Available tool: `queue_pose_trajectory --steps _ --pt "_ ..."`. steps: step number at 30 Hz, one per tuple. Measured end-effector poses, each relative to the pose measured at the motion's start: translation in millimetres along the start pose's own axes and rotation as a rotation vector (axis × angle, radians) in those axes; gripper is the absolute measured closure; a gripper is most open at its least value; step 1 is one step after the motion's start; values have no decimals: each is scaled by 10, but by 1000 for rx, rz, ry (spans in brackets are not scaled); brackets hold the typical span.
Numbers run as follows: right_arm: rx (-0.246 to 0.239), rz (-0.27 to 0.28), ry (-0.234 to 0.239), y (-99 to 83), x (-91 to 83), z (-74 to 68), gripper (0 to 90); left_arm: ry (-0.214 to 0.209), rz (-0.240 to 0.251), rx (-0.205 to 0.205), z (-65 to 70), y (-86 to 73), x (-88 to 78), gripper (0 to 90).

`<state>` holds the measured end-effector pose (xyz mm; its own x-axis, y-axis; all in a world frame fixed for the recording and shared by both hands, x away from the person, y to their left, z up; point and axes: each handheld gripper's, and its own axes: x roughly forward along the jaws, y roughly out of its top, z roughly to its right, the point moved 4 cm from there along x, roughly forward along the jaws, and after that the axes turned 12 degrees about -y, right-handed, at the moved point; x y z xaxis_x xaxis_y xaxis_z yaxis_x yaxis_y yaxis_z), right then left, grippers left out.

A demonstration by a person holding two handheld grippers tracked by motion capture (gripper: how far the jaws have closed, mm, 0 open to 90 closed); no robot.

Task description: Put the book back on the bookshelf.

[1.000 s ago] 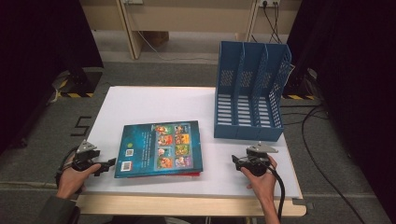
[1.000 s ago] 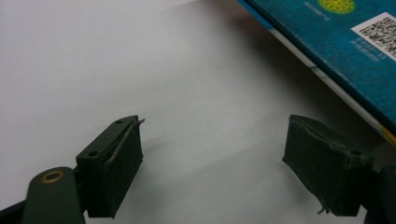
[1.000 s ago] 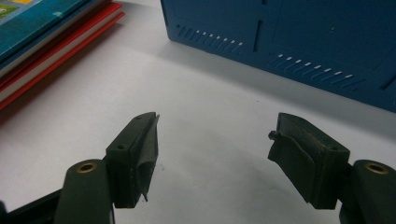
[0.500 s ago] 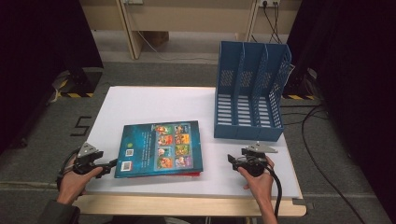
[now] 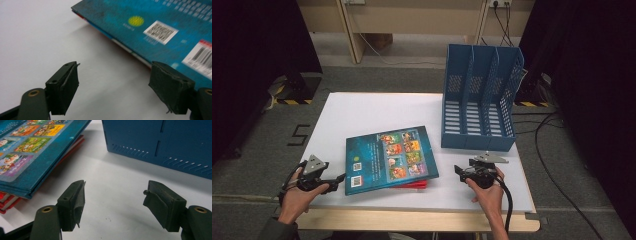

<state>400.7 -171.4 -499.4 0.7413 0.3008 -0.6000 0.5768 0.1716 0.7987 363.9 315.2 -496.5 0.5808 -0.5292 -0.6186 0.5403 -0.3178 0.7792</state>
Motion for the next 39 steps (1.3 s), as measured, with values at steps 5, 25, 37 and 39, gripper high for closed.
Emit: queue_pose_trajectory --steps 5,25,37,39 --pt "20 4 30 19 37 -57 320 -7 10 8 69 21 23 220" --pt "95 31 203 212 105 -494 321 -7 1 15 157 25 53 224" --pt "112 -48 234 166 317 -594 308 47 -13 75 198 55 60 241" --pt "132 -57 251 162 337 -603 308 45 -12 68 193 54 64 241"
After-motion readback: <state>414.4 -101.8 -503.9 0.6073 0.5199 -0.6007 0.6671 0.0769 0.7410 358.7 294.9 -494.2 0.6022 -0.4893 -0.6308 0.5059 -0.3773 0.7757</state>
